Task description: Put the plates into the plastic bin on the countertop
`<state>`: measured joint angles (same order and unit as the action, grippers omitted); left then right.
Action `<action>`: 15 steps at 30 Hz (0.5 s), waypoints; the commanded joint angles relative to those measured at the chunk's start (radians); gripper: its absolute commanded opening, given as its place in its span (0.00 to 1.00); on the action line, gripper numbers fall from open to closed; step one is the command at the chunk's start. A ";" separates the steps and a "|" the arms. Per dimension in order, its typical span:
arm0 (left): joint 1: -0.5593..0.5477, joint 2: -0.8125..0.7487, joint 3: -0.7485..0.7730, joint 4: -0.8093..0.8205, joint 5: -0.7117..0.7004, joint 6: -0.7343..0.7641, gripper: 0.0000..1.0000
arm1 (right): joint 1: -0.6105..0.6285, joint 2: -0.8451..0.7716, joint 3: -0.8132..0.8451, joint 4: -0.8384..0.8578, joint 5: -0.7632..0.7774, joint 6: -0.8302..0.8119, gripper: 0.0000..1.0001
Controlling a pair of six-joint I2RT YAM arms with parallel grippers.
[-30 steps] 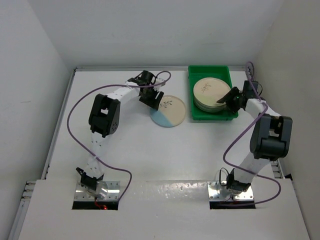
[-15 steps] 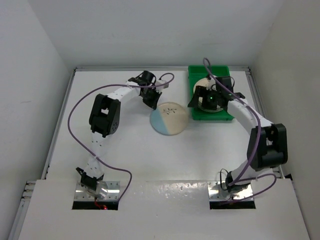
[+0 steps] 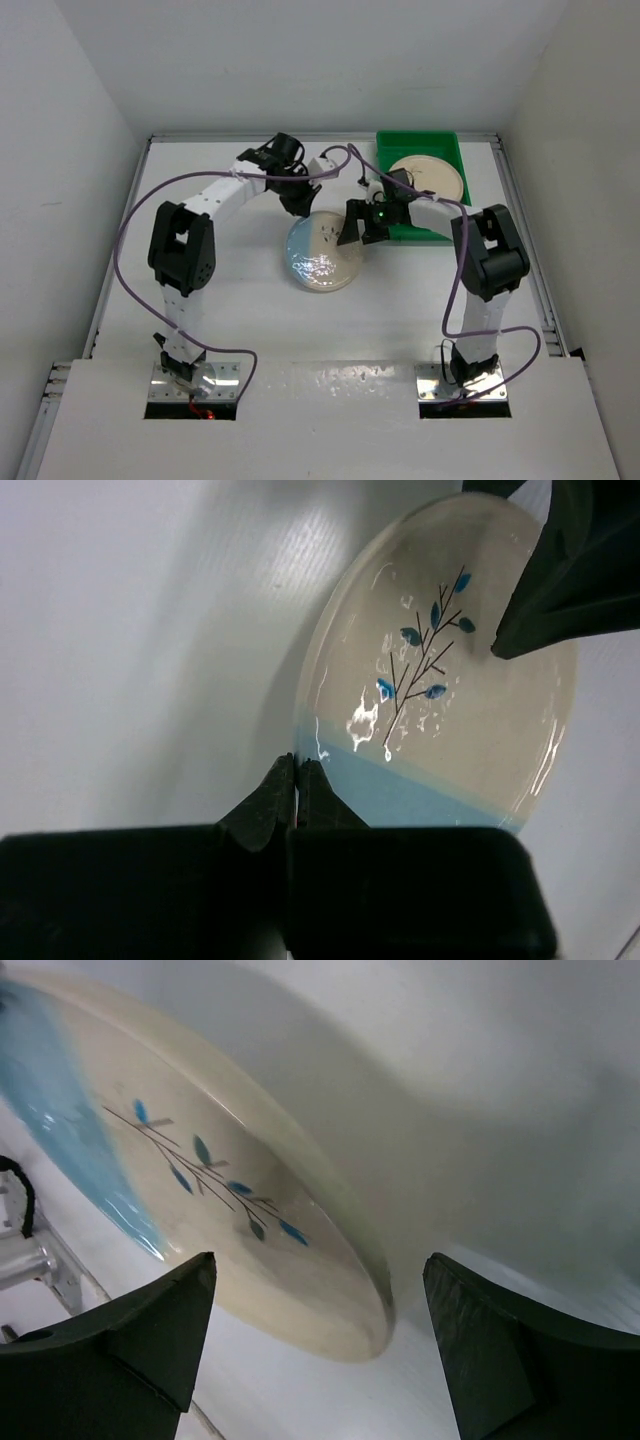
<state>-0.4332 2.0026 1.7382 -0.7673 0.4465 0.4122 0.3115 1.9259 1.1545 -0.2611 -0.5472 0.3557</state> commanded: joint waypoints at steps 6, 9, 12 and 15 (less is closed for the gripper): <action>-0.006 -0.008 -0.062 0.029 0.037 0.017 0.00 | 0.038 0.048 -0.128 0.353 -0.213 0.190 0.23; -0.006 0.001 -0.071 0.039 0.046 0.008 0.00 | 0.049 0.030 -0.174 0.447 -0.218 0.261 0.00; 0.004 0.001 -0.071 0.039 0.046 0.008 0.00 | 0.031 -0.001 -0.205 0.516 -0.240 0.311 0.00; 0.040 -0.017 -0.034 0.039 0.046 -0.013 0.00 | 0.012 -0.048 -0.182 0.519 -0.275 0.347 0.00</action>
<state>-0.4232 2.0144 1.6623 -0.7506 0.4618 0.4133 0.3397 1.9572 0.9501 0.1463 -0.7753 0.6445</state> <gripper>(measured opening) 0.001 0.102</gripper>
